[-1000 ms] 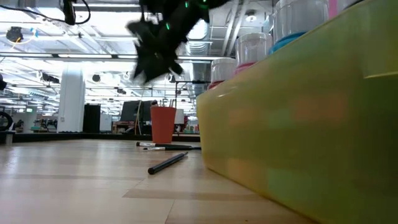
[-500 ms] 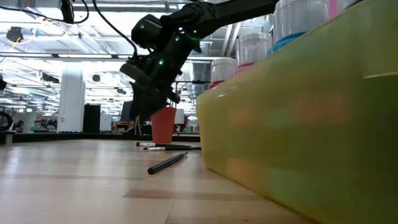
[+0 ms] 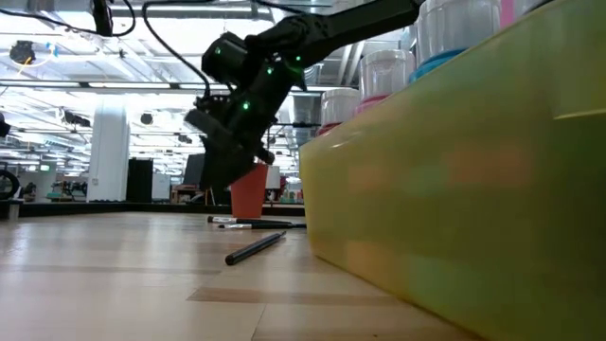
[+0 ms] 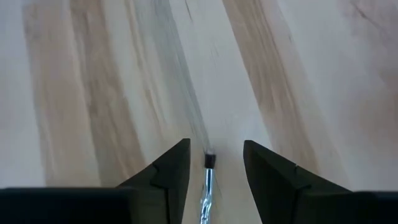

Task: Pick & Place Paint Supplies
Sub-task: Put the black paint brush into the orange cup

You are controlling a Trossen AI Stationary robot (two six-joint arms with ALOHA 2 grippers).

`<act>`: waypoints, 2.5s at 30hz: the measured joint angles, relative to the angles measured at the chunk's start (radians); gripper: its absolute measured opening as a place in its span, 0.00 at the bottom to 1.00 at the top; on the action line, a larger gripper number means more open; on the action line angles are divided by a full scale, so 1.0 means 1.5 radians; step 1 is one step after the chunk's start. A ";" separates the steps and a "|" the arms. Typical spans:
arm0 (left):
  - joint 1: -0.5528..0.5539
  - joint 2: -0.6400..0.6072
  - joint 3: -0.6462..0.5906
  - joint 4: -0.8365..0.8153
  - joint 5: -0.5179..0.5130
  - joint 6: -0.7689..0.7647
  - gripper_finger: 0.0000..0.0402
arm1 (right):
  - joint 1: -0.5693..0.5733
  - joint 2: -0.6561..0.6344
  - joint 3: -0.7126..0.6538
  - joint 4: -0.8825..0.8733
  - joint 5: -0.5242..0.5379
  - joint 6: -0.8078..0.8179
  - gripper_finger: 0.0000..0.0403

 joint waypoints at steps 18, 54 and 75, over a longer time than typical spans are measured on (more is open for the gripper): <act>0.000 0.000 -0.001 -0.003 0.000 0.000 0.01 | -0.002 0.030 -0.074 0.099 0.010 0.013 0.36; 0.000 0.000 -0.001 -0.005 0.000 0.030 0.01 | -0.004 0.042 -0.001 -0.046 -0.002 0.013 0.02; 0.000 0.000 -0.001 -0.005 0.000 0.030 0.01 | -0.076 -0.183 0.001 0.261 0.032 -0.049 0.00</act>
